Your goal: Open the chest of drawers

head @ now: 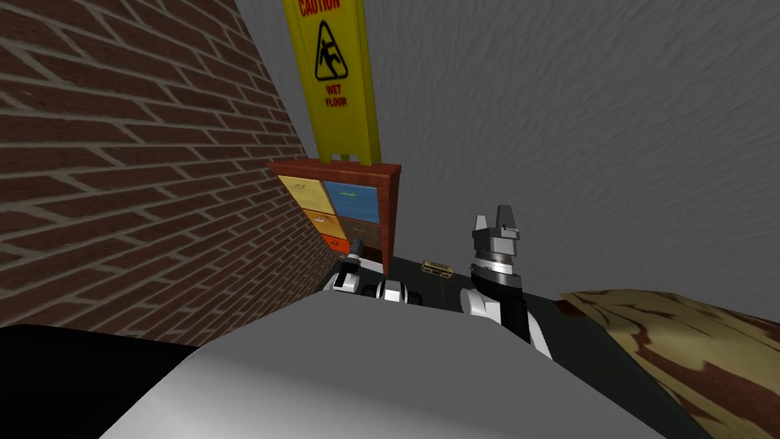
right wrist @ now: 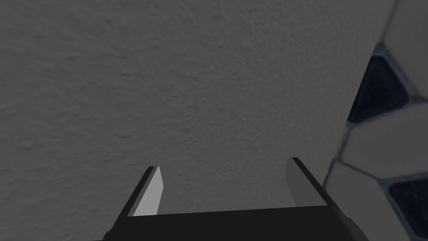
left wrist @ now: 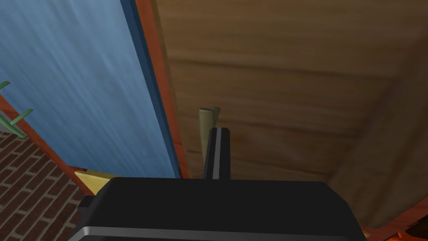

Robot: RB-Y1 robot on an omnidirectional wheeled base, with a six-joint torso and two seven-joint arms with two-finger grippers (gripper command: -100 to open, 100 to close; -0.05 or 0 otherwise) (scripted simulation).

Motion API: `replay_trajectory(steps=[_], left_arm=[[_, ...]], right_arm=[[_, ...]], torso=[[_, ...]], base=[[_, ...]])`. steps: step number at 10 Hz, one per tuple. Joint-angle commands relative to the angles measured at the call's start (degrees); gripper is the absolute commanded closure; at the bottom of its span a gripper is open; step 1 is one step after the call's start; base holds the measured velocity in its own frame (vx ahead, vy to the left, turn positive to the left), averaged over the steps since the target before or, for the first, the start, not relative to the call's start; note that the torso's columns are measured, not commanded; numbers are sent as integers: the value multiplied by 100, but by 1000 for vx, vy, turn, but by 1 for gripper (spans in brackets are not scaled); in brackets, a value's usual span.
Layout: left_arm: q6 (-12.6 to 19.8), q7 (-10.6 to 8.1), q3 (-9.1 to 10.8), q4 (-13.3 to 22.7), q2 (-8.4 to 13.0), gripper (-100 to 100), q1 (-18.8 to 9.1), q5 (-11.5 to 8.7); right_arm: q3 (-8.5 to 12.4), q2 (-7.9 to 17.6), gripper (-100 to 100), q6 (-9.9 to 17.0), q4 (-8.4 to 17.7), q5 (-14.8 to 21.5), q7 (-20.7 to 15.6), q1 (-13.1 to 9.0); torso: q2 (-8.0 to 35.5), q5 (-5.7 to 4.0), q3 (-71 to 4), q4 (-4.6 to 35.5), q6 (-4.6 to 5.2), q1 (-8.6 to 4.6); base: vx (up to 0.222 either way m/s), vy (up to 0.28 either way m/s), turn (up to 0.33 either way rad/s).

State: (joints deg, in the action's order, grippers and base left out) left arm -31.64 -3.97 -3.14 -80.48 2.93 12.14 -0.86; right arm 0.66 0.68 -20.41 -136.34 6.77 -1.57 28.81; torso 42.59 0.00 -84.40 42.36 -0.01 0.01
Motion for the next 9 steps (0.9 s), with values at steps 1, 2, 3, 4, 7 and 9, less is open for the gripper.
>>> replay_trajectory(steps=[1, 2, 3, 4, 7, 9], left_arm=[[93, -27, -29, -151, 28, 100, 47, 3], [131, -38, -40, -218, 43, 100, 67, 4], [102, -28, -33, -171, 29, 100, 50, 4], [122, -31, -32, -196, 240, -100, 47, 1], [301, -46, 1, -259, 402, -100, -54, -34], [418, -51, 21, -227, 152, -100, -116, -52]], right_arm=[[0, 0, 0, 0, 0, 0, 0, -1], [0, 0, 0, 0, 0, 0, 0, -1], [0, 0, 0, 0, 0, 0, 0, -1], [0, 0, 0, 0, 0, 0, 0, 1], [0, 0, 0, -1, -1, 0, 0, 3], [0, 0, 0, -1, -1, 0, 0, 4]], torso=[[2, 1, 3, 2, 1, 3], [-14, 2, -6, -2, 1, 5], [-23, 3, -13, -5, 0, 10], [-60, 0, -33, -14, 1, -3], [-73, -2, -42, -18, 1, -7], [-49, -1, -28, -13, 1, -8]], base=[[-175, 25, 12], [-193, 52, 17], [-93, 29, -1], [-12, 4, -4], [95, -11, -7], [153, -28, -6]])
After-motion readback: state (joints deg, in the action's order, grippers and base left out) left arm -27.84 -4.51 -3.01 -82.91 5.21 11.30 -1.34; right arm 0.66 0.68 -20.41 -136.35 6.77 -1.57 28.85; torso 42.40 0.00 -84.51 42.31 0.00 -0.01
